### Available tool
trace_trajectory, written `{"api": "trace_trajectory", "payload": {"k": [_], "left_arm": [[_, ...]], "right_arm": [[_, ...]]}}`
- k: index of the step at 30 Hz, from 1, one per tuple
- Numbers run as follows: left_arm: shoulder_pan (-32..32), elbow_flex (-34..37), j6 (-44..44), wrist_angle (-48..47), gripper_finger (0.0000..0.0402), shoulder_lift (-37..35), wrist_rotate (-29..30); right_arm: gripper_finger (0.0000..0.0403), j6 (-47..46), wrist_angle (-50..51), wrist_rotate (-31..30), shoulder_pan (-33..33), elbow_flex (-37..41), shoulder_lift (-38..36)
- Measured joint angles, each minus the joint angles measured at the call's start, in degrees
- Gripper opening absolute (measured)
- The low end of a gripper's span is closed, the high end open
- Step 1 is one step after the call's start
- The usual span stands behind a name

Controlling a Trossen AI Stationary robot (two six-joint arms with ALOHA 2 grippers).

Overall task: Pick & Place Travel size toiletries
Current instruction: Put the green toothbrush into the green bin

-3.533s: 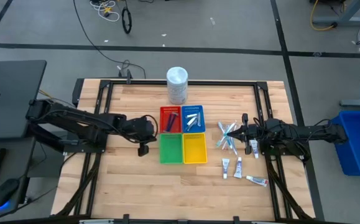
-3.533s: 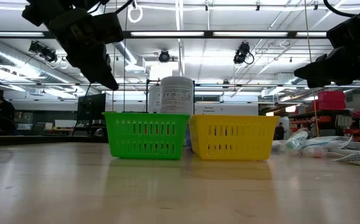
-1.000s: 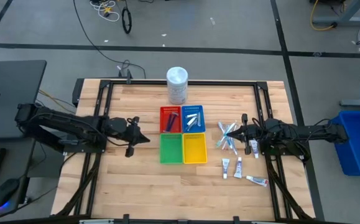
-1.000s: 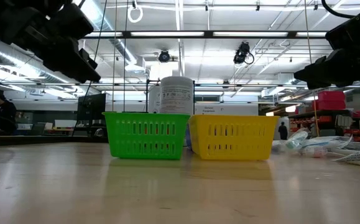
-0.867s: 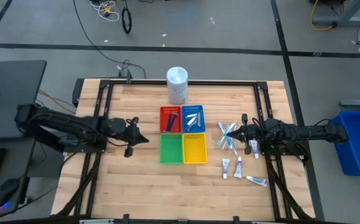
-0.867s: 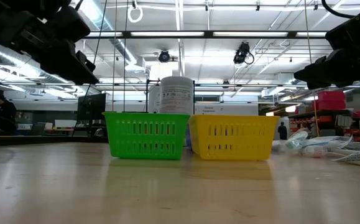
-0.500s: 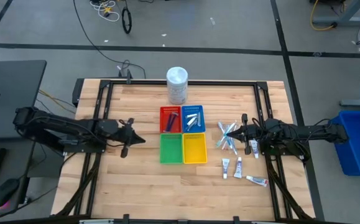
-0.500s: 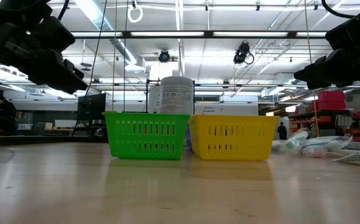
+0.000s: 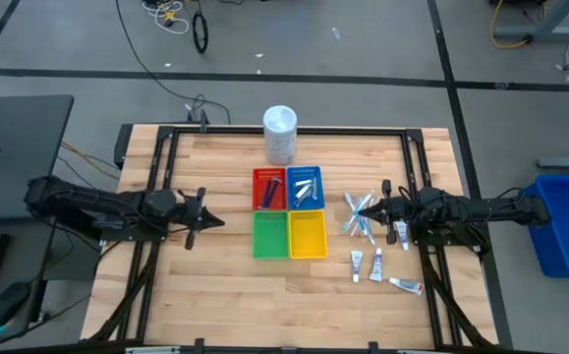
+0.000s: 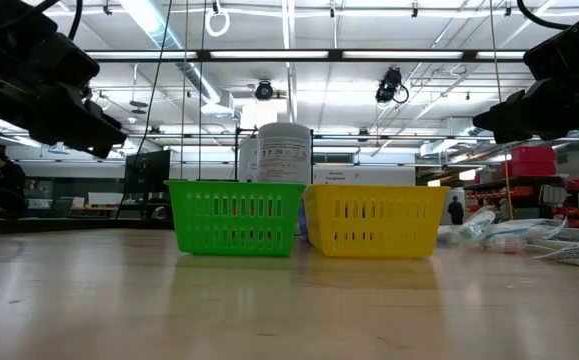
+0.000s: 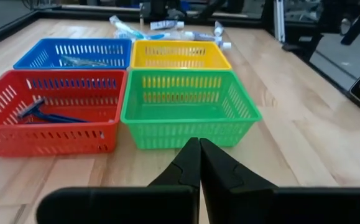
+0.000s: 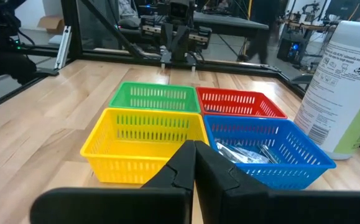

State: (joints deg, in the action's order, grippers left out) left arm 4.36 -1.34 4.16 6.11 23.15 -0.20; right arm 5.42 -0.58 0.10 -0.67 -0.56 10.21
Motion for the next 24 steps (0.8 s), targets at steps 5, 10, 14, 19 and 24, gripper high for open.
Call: {"api": "trace_trajectory", "payload": {"k": [5, 10, 14, 19, 24], "left_arm": [[0.0, 0.8, -0.1, -2.5, 0.0008, -3.7, -0.2], [0.0, 0.8, -0.8, -3.9, 0.0004, -7.5, -0.8], [0.0, 0.8, -1.2, -4.2, 0.001, -10.8, -0.7], [0.0, 0.8, -1.6, -4.4, 0.0005, -14.6, -0.4], [0.0, 0.8, -1.8, -4.5, 0.001, -17.5, -0.4]], "right_arm": [[0.0013, 0.0, 0.0, 0.0, 0.0, 0.0, 0.0], [0.0014, 0.0, 0.0, 0.0, 0.0, 0.0, 0.0], [0.0013, 0.0, 0.0, 0.0, 0.0, 0.0, 0.0], [0.0013, 0.0, 0.0, 0.0, 0.0, 0.0, 0.0], [0.0013, 0.0, 0.0, 0.0, 0.0, 0.0, 0.0]]}}
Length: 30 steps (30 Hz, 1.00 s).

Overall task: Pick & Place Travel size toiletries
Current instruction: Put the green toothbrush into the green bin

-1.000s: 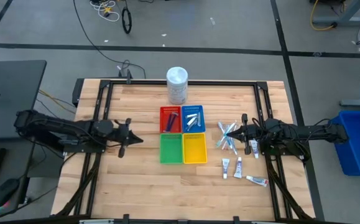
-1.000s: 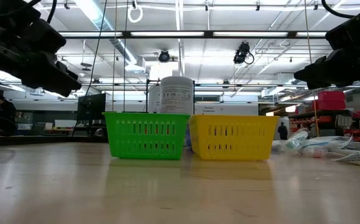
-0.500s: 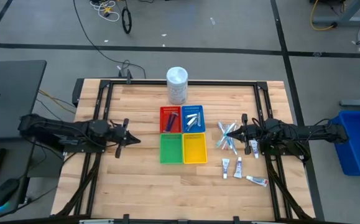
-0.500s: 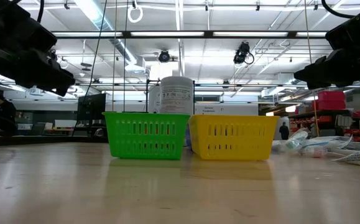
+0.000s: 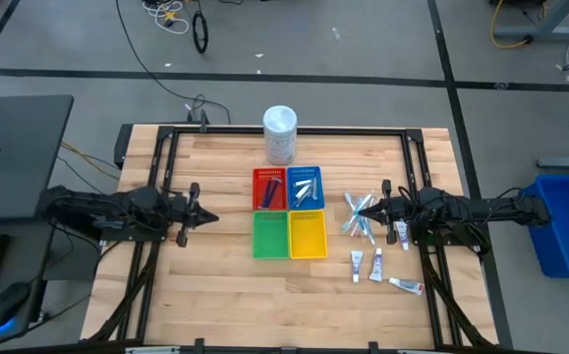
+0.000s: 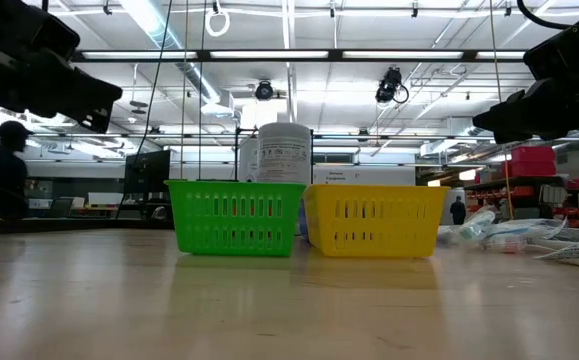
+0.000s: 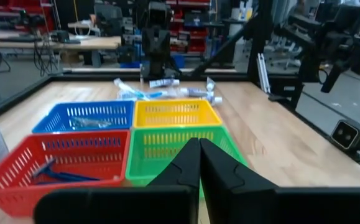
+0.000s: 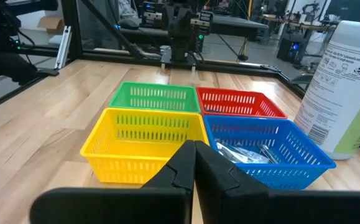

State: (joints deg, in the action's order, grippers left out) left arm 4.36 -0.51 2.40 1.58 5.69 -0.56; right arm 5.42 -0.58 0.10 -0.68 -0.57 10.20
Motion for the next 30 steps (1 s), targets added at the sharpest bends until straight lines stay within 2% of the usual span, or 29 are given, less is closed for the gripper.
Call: {"api": "trace_trajectory", "payload": {"k": [10, 22, 30], "left_arm": [[0.0, 0.0, -4.5, -0.2, 0.0007, -5.8, 1.0], [0.0, 0.1, -4.8, -0.3, 0.0031, -5.5, 1.0], [0.0, 0.1, -2.9, -0.3, 0.0028, -5.4, 1.0]], "right_arm": [[0.0014, 0.0, 0.0, 0.0, 0.0, 0.0, 0.0], [0.0013, 0.0, 0.0, 0.0, 0.0, 0.0, 0.0], [0.0014, 0.0, 0.0, 0.0, 0.0, 0.0, 0.0]]}}
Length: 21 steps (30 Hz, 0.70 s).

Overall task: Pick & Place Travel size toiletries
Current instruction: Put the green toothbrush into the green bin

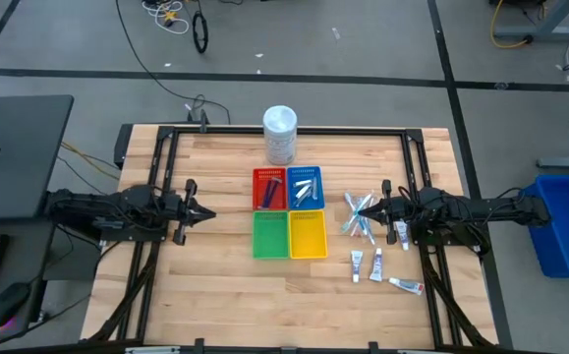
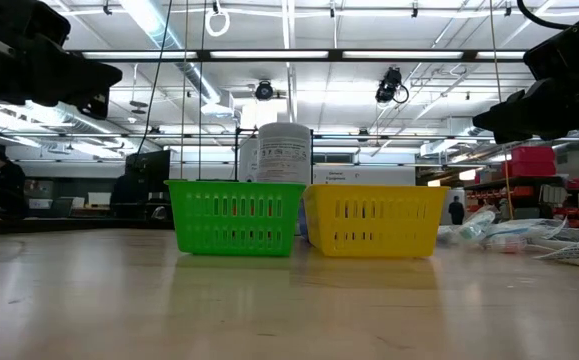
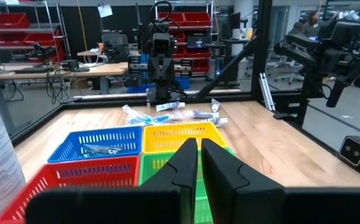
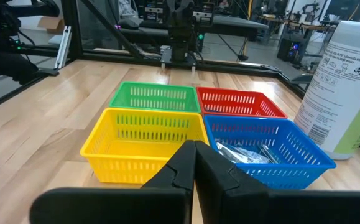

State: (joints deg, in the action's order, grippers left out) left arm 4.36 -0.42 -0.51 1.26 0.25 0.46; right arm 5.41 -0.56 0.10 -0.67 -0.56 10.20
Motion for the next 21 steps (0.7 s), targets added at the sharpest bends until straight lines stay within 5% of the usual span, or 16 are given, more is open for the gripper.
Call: {"api": "trace_trajectory", "payload": {"k": [21], "left_arm": [[0.0, 0.1, 1.2, 0.0, 0.0027, 0.0, 0.0]], "right_arm": [[0.0013, 0.0, 0.0, 0.0, 0.0, 0.0, 0.0]]}}
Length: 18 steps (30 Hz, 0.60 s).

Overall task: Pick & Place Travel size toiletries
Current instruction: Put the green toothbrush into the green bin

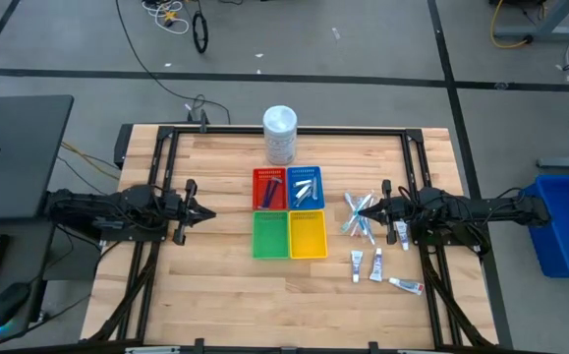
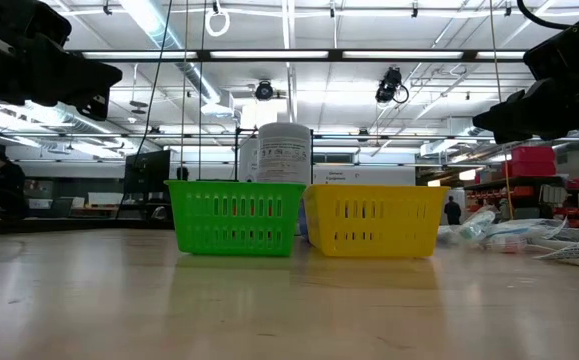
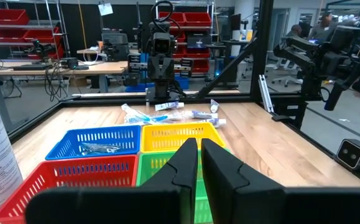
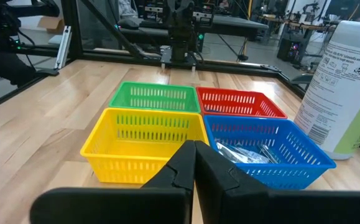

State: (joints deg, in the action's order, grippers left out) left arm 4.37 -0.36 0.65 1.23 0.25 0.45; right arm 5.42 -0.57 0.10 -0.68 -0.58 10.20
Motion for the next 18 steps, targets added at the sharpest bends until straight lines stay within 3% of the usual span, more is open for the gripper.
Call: {"api": "trace_trajectory", "payload": {"k": [18], "left_arm": [[0.0, 0.0, 0.0, 0.0, 0.0027, 0.0, 0.0]], "right_arm": [[0.0014, 0.0, -0.9, 0.0, 0.0, 0.0, 0.0]]}}
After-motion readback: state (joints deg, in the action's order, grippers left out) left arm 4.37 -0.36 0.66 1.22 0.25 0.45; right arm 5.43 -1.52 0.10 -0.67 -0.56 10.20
